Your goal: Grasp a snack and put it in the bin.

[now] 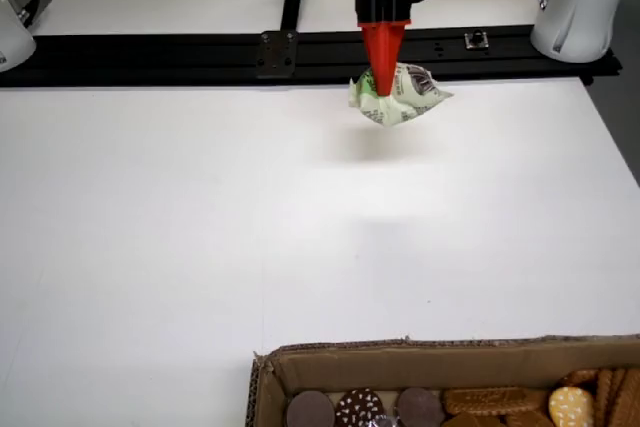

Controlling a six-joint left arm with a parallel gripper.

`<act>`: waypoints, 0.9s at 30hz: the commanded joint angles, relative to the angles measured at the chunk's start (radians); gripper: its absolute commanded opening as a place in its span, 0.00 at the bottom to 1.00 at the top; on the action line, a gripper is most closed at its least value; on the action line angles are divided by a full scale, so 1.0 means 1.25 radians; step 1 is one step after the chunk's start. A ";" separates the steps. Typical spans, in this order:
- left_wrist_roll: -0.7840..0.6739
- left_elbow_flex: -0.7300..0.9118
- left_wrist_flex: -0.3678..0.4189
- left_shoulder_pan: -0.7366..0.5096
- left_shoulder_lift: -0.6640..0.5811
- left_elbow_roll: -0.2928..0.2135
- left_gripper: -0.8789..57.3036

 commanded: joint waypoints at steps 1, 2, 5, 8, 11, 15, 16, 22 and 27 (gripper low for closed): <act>0.059 -0.043 0.003 0.020 -0.001 0.010 0.01; 0.071 -0.052 0.003 0.026 -0.001 0.012 0.01; 0.108 -0.083 0.004 0.043 -0.002 0.016 0.01; 0.147 -0.115 0.006 0.063 0.000 0.018 0.01; 0.188 -0.149 0.009 0.086 0.004 0.021 0.01; 0.240 -0.184 0.015 0.124 0.008 0.025 0.01; 0.251 -0.192 0.015 0.134 0.009 0.026 0.01; 0.317 -0.247 0.012 0.198 0.029 0.029 0.01; 0.374 -0.335 0.006 0.245 0.076 0.029 0.01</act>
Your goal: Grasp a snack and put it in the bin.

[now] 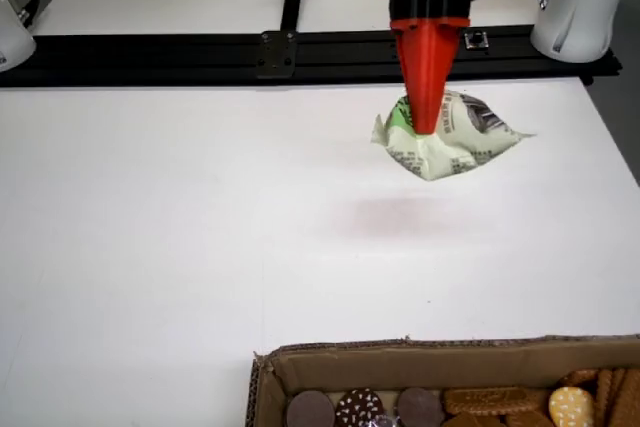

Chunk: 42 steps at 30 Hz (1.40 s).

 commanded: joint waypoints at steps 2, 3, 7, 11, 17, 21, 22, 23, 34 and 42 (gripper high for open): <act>0.056 -0.100 -0.011 0.044 0.055 -0.001 0.01; 0.066 -0.120 -0.013 0.052 0.065 -0.001 0.01; 0.102 -0.189 -0.027 0.081 0.103 0.001 0.01; 0.129 -0.239 -0.049 0.108 0.128 0.002 0.01; 0.163 -0.312 -0.076 0.146 0.166 0.003 0.01; 0.188 -0.377 -0.081 0.165 0.200 0.002 0.01; 0.193 -0.393 -0.082 0.169 0.209 0.001 0.01; 0.198 -0.410 -0.083 0.172 0.218 0.000 0.01; 0.248 -0.530 -0.082 0.193 0.283 -0.013 0.38; 0.274 -0.612 -0.061 0.197 0.328 -0.022 0.63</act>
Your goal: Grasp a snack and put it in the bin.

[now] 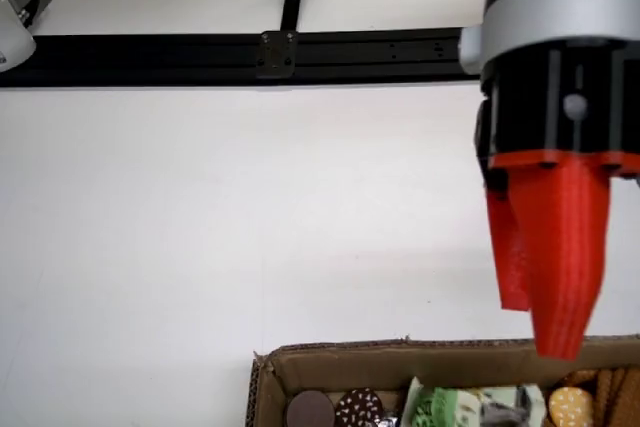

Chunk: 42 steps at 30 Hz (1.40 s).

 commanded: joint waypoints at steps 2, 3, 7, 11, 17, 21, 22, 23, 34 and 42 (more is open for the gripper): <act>0.015 -0.068 0.031 -0.001 0.038 -0.004 0.65; 0.019 -0.084 0.040 -0.002 0.047 -0.005 0.65; 0.041 -0.159 0.081 -0.007 0.090 -0.007 0.62; 0.065 -0.247 0.130 -0.018 0.140 -0.010 0.52; 0.097 -0.444 0.226 -0.037 0.249 -0.013 0.30; 0.120 -0.546 0.279 -0.053 0.304 -0.016 0.17; 0.126 -0.561 0.289 -0.059 0.311 -0.018 0.14; 0.132 -0.573 0.297 -0.064 0.317 -0.019 0.11; 0.162 -0.567 0.357 -0.125 0.282 -0.050 0.01; 0.161 -0.382 0.369 -0.171 0.137 -0.058 0.01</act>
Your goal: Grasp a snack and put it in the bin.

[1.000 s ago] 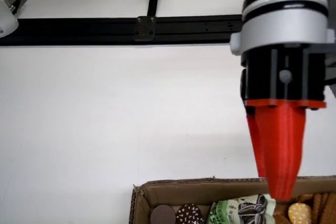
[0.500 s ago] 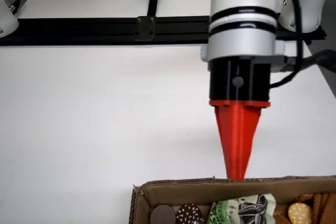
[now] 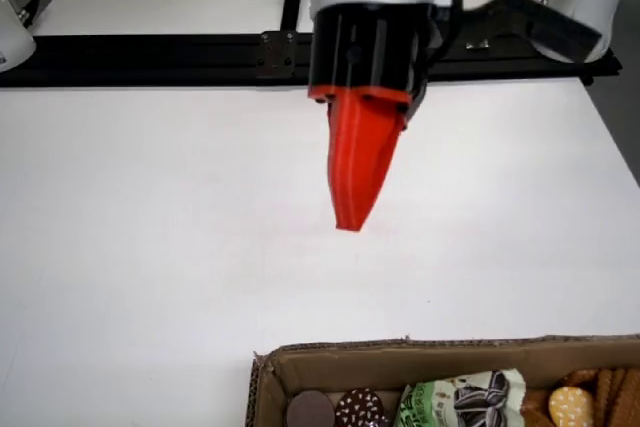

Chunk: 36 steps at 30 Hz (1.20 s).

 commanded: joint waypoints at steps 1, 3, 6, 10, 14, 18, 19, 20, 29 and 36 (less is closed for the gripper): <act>-0.006 0.103 0.002 -0.026 -0.078 -0.003 0.01; -0.012 0.157 0.003 -0.040 -0.114 -0.008 0.01; -0.026 0.242 0.003 -0.064 -0.167 -0.012 0.00; -0.050 0.349 0.003 -0.102 -0.228 -0.016 0.01; -0.089 0.458 -0.002 -0.141 -0.289 -0.018 0.01; -0.125 0.551 -0.009 -0.180 -0.341 -0.019 0.01; -0.133 0.570 -0.011 -0.191 -0.352 -0.019 0.01; -0.140 0.588 -0.013 -0.201 -0.361 -0.020 0.01; -0.191 0.726 -0.048 -0.281 -0.438 -0.056 0.01; -0.205 0.839 -0.108 -0.320 -0.503 -0.117 0.01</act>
